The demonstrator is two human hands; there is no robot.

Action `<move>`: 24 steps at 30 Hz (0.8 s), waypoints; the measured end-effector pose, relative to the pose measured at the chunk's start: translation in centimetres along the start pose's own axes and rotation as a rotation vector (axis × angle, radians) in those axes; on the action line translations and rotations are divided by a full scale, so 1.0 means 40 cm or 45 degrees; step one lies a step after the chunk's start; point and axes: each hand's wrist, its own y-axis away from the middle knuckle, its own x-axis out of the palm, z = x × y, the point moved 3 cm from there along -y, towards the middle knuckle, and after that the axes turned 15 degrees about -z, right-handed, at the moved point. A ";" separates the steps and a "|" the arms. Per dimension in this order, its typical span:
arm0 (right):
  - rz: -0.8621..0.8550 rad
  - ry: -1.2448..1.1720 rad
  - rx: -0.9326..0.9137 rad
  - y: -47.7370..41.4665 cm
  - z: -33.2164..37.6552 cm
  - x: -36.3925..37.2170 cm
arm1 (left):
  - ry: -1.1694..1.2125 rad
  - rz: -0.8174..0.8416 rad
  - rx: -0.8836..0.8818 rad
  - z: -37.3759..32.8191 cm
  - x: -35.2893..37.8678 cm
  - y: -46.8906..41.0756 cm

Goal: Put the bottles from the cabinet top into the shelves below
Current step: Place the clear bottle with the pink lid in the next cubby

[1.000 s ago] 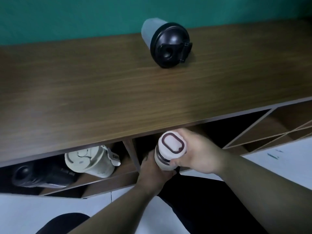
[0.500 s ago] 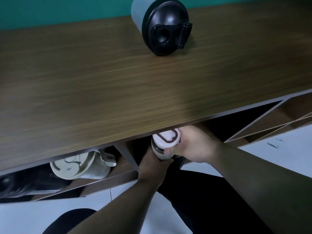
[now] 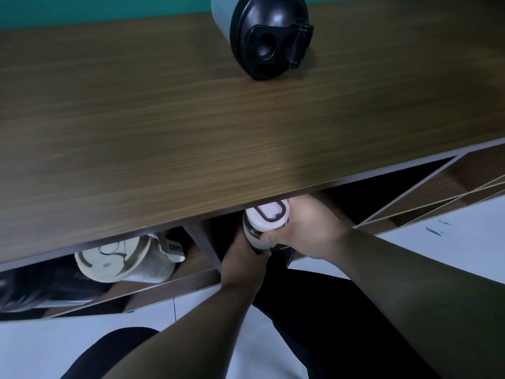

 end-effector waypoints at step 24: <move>-0.241 -0.062 0.090 -0.005 -0.043 0.059 | 0.052 0.153 0.085 -0.014 -0.010 -0.020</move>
